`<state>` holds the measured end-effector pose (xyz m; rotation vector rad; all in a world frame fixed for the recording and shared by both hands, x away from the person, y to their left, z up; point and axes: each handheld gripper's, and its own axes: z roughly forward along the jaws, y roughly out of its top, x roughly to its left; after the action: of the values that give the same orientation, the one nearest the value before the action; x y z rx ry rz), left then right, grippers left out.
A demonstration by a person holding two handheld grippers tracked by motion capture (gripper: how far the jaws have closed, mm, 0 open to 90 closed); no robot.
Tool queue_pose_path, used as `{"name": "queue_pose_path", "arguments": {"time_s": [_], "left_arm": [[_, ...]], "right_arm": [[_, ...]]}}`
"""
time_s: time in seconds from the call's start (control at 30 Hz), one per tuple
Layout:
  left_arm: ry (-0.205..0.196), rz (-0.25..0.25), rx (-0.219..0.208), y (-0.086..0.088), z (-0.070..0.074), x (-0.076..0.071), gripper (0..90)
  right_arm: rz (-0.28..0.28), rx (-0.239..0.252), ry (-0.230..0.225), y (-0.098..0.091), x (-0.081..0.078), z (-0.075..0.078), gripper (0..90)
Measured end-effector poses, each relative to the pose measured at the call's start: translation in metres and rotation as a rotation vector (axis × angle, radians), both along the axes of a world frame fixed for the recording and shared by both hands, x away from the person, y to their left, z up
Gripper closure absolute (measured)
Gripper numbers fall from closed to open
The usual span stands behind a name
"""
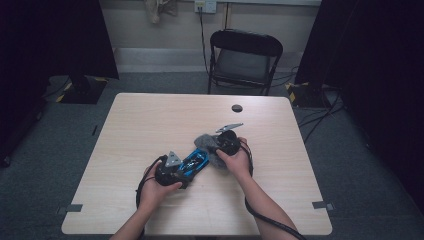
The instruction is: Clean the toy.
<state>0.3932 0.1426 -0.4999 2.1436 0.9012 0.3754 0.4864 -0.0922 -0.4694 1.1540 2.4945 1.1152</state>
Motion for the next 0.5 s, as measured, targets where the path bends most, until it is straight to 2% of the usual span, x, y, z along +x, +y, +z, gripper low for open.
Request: {"name": "queue_pose_path", "arguments": {"time_s": [0.03, 0.1, 0.23, 0.37, 0.5], "left_arm": [[0.000, 0.000, 0.000, 0.000, 0.000, 0.000, 24.1], [0.001, 0.001, -0.001, 0.000, 0.000, 0.000, 24.1], [0.001, 0.000, -0.001, 0.000, 0.000, 0.000, 24.1], [0.001, -0.001, -0.001, 0.000, 0.000, 0.000, 24.1], [0.001, 0.000, 0.001, 0.000, 0.000, 0.000, 24.1]], "right_arm": [[0.000, 0.000, 0.000, 0.000, 0.000, 0.000, 71.9], [0.005, 0.023, -0.014, -0.003, -0.005, 0.005, 71.9], [0.026, 0.072, -0.012, -0.005, -0.011, 0.013, 71.9], [0.066, 0.088, -0.028, 0.002, -0.022, 0.019, 71.8], [0.126, 0.099, -0.037, 0.018, -0.036, 0.022, 71.8]]}}
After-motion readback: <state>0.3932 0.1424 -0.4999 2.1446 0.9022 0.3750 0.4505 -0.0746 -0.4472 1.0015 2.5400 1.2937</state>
